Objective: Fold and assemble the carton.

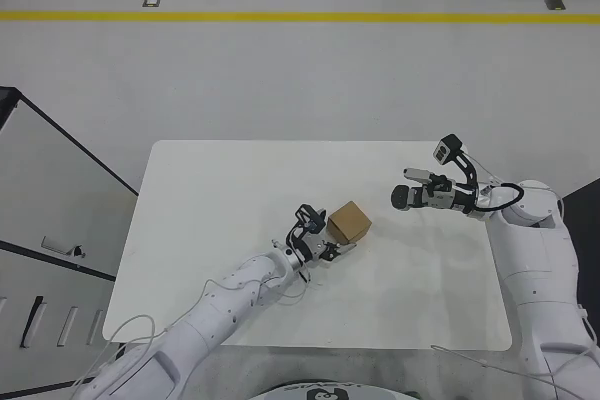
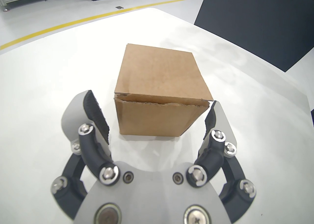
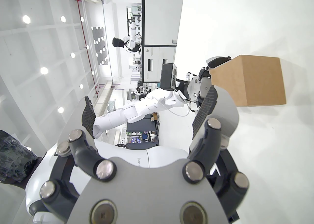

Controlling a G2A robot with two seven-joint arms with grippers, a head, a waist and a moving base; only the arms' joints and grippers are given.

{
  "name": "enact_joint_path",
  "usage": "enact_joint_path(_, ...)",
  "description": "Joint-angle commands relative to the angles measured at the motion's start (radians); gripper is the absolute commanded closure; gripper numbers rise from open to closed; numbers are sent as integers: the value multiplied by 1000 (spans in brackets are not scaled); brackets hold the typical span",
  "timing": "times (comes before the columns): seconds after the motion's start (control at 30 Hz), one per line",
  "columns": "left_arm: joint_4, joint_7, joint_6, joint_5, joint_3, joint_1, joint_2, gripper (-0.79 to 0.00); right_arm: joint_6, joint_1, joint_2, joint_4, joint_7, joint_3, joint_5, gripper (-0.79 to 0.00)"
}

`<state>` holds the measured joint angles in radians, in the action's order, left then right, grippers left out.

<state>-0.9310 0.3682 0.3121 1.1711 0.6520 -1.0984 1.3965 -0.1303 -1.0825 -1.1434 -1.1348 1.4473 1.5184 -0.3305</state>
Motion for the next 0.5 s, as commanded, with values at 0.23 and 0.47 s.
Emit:
enact_joint_path(0.23, 32, 14, 0, 2, -1, 9, 18, -351, 0, 0, 0, 0, 0, 0, 0, -785)
enact_joint_path(0.47, 38, 29, 5, 12, 14, 11, 20, 0, 0, 0, 0, 0, 0, 0, 0, -785)
